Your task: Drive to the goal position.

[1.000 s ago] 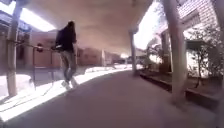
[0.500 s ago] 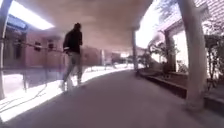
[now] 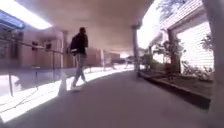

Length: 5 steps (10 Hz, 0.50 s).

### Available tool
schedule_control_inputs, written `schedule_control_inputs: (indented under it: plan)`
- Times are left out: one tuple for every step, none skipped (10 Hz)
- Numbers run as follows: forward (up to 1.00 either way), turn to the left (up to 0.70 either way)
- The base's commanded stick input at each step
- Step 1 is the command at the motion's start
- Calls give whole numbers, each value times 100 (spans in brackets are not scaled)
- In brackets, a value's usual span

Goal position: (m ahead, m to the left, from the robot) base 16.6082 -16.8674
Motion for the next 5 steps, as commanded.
schedule_control_inputs:
  plan:
    - [85, 0]
    - [85, 0]
    - [85, 0]
    - [85, 0]
    - [85, 0]
